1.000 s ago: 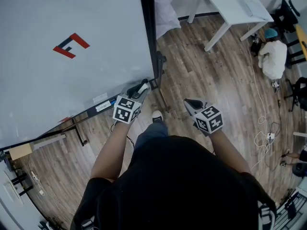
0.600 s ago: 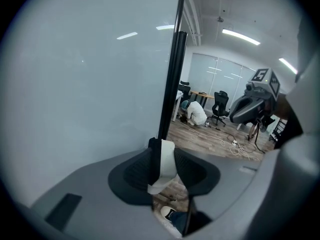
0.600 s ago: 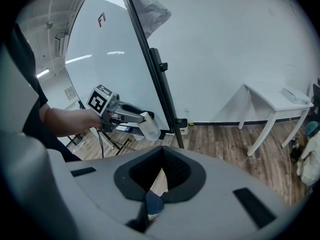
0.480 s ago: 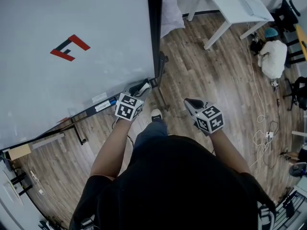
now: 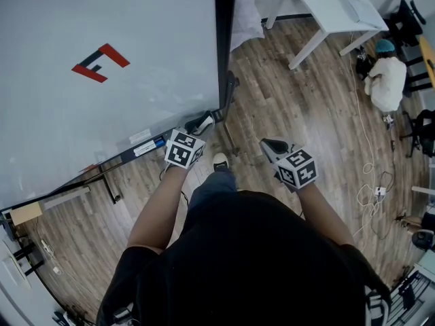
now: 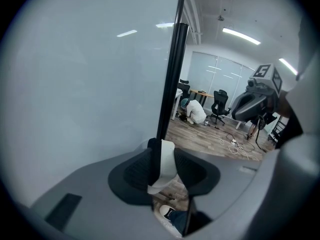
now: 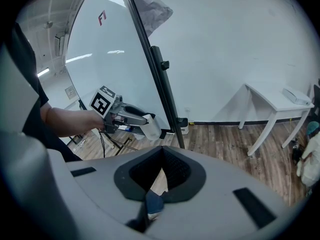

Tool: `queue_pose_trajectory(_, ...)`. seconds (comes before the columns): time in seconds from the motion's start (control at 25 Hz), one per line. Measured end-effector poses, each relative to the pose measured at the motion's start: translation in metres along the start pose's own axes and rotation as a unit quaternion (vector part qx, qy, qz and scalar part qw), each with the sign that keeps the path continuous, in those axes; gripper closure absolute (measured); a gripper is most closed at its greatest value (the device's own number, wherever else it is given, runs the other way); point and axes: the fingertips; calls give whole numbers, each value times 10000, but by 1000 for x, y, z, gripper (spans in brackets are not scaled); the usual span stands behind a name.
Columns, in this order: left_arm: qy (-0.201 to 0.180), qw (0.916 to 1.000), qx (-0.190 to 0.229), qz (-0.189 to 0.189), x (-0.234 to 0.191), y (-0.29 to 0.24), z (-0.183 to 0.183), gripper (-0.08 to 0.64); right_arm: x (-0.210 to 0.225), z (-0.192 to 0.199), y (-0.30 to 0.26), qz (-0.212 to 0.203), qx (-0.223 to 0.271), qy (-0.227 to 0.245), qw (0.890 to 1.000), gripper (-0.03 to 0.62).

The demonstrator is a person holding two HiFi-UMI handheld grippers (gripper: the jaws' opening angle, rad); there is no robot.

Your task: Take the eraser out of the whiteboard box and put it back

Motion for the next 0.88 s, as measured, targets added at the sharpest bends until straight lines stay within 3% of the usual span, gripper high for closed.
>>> queue_pose_trajectory(0.88, 8, 10000, 17, -62, 1, 3, -2, 364, -4, 1, 7, -28, 35, 50, 10000, 597)
Point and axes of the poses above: the fingertips, and each gripper's own axes: y backward along the fingers, x to its right, z out of its underside, and after that the axes turned 6 degrees about x, right-handed
